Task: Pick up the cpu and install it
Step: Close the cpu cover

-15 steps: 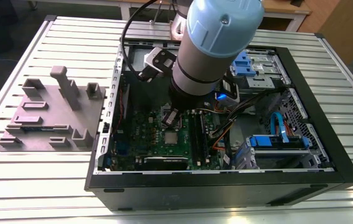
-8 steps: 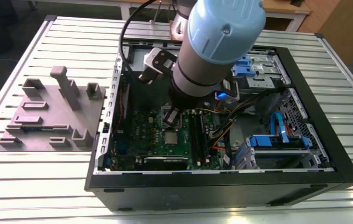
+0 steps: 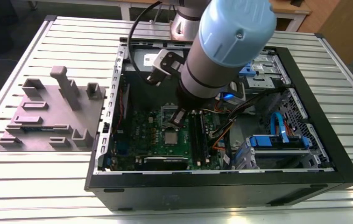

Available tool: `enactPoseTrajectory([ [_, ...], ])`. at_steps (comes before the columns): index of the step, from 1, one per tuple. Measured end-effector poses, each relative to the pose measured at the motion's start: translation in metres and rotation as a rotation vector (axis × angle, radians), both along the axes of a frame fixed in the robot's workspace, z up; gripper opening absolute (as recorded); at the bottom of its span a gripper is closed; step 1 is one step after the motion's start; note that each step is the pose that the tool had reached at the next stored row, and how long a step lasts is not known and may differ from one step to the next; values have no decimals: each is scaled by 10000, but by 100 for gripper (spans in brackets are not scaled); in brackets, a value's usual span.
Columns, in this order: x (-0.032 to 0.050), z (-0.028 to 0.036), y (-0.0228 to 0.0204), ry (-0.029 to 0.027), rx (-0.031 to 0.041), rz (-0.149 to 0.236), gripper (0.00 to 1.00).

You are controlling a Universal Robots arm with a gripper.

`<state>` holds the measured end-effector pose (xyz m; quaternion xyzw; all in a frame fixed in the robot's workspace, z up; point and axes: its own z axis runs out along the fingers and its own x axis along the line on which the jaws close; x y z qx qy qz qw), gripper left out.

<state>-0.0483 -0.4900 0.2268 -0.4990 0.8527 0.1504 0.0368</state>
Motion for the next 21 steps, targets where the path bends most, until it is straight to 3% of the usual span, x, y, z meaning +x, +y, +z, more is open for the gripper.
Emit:
enactPoseTrajectory([
  [4, 114, -59, 23, 0, 31, 1, 10],
  [9, 117, -79, 32, -1, 203, 0, 10],
  [21, 117, -79, 32, 0, 208, 0, 10],
])
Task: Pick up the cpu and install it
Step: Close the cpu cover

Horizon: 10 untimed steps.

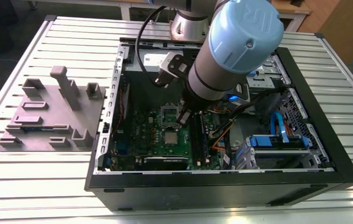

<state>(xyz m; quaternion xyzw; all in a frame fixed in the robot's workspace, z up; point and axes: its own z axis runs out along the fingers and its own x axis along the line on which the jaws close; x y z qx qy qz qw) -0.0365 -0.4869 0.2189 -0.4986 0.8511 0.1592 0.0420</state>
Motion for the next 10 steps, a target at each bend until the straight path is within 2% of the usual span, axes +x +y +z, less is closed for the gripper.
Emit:
enactPoseTrajectory([
  [3, -1, 0, -1, 2, 13, 0, 10],
  [6, 1, -11, 0, 1, 260, 0, 10],
  [10, 20, -40, 31, 0, 295, 1, 10],
])
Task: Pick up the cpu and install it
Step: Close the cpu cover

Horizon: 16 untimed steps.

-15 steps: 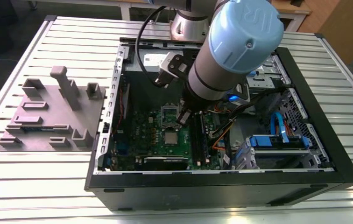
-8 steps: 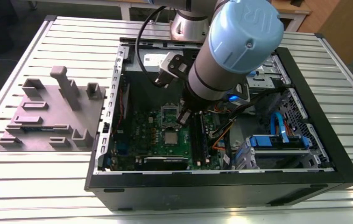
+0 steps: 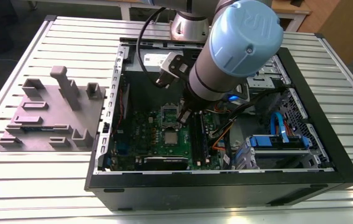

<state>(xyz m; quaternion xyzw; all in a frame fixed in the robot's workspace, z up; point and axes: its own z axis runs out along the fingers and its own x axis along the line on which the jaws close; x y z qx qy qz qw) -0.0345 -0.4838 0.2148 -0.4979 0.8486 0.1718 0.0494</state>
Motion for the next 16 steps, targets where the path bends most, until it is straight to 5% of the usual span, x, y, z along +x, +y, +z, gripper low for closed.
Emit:
enactPoseTrajectory([
  [5, 6, -37, 52, -2, 296, 0, 10],
  [12, 10, -94, 82, -3, 577, -1, 10],
  [16, 12, -106, 88, -30, 591, 1, 10],
])
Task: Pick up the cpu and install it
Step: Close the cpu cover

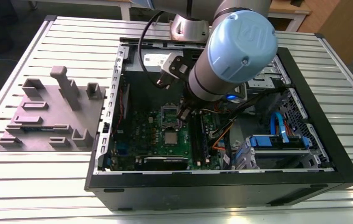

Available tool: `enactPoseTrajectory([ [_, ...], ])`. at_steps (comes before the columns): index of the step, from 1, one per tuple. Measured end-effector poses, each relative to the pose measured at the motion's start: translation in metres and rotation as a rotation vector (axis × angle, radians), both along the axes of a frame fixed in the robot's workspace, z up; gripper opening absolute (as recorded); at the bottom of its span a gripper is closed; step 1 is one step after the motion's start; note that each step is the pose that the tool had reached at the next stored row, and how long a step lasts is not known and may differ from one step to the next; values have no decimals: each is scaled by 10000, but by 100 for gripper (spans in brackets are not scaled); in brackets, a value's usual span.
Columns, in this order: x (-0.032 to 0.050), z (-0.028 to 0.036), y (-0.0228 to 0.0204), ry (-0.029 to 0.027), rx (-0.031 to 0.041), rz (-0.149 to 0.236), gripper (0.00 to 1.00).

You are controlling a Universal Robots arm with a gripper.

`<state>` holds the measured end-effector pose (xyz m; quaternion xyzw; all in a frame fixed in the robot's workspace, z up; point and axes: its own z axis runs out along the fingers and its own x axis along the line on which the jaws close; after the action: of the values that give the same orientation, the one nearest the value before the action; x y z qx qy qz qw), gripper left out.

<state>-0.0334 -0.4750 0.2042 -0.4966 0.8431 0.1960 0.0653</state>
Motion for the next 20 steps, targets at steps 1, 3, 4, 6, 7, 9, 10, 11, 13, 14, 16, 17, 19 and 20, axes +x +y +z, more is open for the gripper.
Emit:
enactPoseTrajectory([
  [1, 0, -2, 8, -16, -8, 0, 10],
  [3, 0, -6, 20, -51, -55, 0, 10],
  [4, 0, -10, 25, -77, -68, -1, 10],
  [6, 0, -15, 40, -125, -106, -1, 10],
  [7, 0, -17, 48, -145, -115, -1, 10],
  [9, 0, -20, 66, -185, -161, -1, 10],
  [10, 0, -23, 78, -211, -230, 0, 10],
  [11, 0, -25, 90, -236, -294, 0, 10],
  [13, 0, -29, 104, -275, -425, 1, 10],
  [14, 0, -31, 107, -290, -462, 1, 10],
  [16, 0, -31, 108, -308, -472, 3, 10],
  [17, 0, -32, 108, -318, -473, 2, 10],
  [19, 0, -34, 109, -338, -473, 1, 10],
  [20, -2, -36, 109, -346, -470, 0, 10],
])
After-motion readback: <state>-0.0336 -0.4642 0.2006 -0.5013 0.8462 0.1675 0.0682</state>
